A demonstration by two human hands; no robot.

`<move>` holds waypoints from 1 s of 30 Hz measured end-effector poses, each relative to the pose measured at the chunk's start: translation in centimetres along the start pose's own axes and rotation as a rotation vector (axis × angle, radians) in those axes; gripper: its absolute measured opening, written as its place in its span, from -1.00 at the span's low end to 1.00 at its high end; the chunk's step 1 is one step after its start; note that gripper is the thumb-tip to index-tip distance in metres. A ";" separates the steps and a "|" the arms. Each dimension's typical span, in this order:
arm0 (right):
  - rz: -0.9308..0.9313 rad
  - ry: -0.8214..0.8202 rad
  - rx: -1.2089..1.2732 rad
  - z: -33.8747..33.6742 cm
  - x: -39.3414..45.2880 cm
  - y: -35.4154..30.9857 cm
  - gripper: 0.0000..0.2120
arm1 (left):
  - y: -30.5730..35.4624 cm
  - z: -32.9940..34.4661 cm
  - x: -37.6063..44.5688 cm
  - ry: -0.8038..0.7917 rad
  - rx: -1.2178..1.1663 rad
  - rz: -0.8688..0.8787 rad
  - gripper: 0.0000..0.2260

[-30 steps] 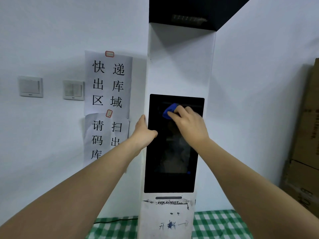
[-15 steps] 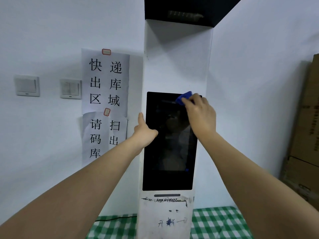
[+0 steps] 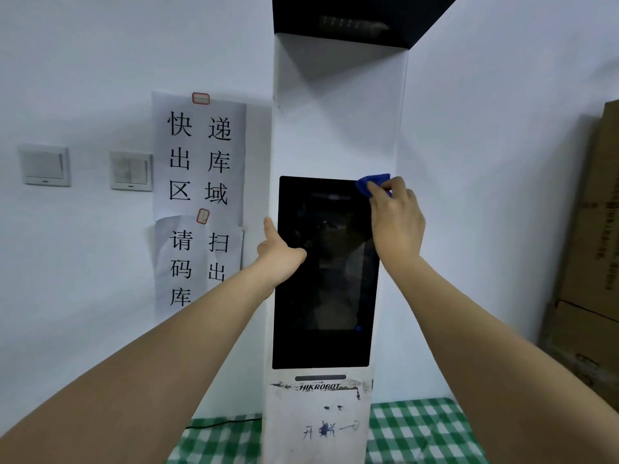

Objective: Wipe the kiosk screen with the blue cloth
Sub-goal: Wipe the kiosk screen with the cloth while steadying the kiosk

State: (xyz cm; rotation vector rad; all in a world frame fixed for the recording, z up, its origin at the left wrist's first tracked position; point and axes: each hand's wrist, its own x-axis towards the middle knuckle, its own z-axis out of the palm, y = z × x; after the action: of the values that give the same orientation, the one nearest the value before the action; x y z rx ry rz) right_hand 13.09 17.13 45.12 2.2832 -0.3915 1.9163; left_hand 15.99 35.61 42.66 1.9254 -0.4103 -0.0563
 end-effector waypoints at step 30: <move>-0.286 -0.086 -0.022 0.3 -3.7 2.6 -0.51 | -0.3 -0.1 0.4 -0.030 0.085 -0.023 -0.14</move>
State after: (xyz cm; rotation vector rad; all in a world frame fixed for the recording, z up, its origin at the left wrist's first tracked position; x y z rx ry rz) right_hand 12.04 14.98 41.28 2.2693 -0.0863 1.6719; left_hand 16.47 35.71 42.53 2.0156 -0.4164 -0.0837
